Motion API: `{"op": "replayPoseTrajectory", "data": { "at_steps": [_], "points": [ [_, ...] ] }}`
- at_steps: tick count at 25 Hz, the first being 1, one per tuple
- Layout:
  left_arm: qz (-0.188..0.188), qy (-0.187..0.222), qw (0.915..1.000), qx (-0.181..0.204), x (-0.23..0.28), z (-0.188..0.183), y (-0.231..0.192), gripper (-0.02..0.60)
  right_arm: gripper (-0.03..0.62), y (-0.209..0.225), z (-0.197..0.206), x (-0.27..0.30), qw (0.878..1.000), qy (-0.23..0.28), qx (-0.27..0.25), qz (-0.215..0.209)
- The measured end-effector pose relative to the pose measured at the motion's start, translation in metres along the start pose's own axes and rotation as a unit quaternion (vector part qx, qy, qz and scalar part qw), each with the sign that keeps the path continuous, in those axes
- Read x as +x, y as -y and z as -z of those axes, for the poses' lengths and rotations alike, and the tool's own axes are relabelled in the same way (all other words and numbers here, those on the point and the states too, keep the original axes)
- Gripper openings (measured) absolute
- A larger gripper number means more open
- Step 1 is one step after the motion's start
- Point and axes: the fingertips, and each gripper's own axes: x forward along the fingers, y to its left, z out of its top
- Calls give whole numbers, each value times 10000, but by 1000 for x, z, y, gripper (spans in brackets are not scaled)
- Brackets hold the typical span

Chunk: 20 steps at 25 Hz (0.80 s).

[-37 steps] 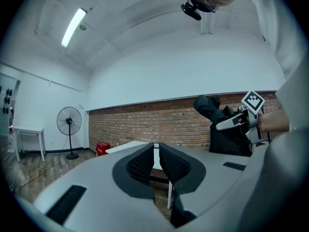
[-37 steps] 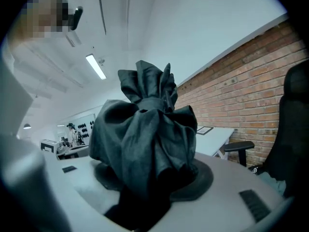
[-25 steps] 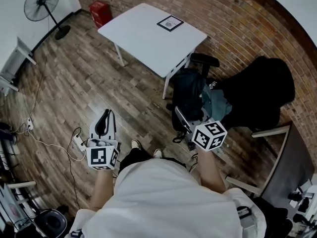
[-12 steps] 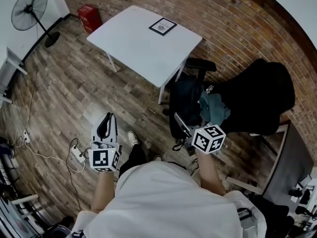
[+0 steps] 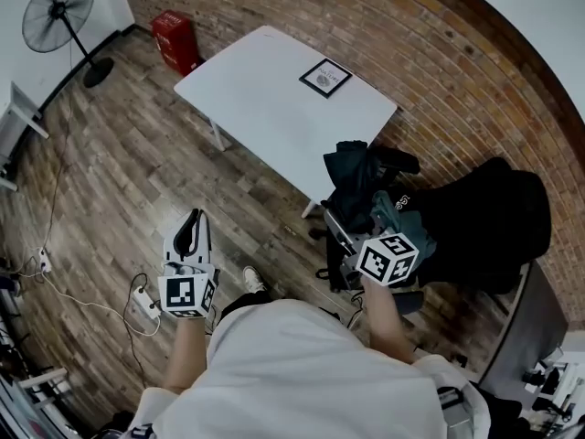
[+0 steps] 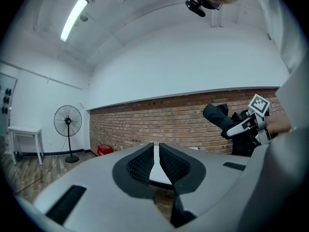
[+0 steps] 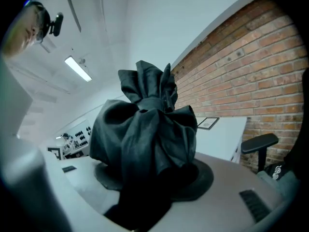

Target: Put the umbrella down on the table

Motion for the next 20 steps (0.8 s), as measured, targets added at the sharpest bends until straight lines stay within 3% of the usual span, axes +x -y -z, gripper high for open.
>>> {"op": "replayPoseTrajectory", "data": {
  "at_steps": [4,8,15,20],
  "points": [
    [44,-61,10000,-49,26,2,-37,52,230,-7,-6,46,9984,-9,537,-190],
    [145,-171,9996,-168,47,12,-64,52,230,-12,-5,70,9985,-111,532,-17],
    [610,-192,9978,-180,91,14,-29,52,230,18,-10,69,9974,-267,626,241],
    [381,-106,9991,-163,116,1,-23,52,230,46,-30,76,9991,-224,323,179]
  ]
}}
